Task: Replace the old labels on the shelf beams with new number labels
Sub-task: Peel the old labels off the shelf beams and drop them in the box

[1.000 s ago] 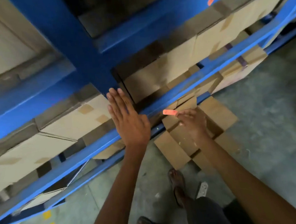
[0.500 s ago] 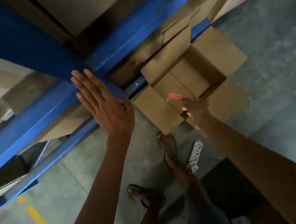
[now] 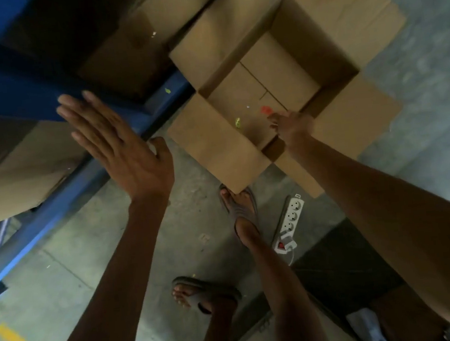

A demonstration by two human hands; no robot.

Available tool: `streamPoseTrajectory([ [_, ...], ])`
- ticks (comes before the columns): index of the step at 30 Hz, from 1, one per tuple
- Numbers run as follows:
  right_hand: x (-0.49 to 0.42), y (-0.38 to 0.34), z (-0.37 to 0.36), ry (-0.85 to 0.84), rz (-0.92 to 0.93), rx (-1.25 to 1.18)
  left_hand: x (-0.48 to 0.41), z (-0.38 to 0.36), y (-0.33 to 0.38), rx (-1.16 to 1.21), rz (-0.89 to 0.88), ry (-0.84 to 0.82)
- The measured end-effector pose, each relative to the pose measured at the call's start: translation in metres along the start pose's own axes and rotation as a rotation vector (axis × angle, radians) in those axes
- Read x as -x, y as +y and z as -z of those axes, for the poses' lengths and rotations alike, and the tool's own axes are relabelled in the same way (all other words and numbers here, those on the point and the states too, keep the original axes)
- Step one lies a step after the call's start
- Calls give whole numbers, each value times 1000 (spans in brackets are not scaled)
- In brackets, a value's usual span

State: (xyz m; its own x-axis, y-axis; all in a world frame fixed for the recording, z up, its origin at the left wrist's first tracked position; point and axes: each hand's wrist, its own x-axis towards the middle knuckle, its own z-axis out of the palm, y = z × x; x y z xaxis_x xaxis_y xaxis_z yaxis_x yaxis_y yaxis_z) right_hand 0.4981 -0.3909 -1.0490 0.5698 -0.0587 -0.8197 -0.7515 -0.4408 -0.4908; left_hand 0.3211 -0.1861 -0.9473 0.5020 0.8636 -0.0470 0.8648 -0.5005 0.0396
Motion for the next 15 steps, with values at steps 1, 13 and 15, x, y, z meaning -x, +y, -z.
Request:
streamPoseTrajectory([
  [1, -5, 0, -1, -19, -2, 5, 0, 0, 1, 17, 6, 20],
  [13, -22, -4, 10, 95, 3, 35, 6, 1, 9, 72, -53, -4],
  [15, -14, -3, 12, 90, 51, 77, 9, 1, 4, 83, -79, -44],
])
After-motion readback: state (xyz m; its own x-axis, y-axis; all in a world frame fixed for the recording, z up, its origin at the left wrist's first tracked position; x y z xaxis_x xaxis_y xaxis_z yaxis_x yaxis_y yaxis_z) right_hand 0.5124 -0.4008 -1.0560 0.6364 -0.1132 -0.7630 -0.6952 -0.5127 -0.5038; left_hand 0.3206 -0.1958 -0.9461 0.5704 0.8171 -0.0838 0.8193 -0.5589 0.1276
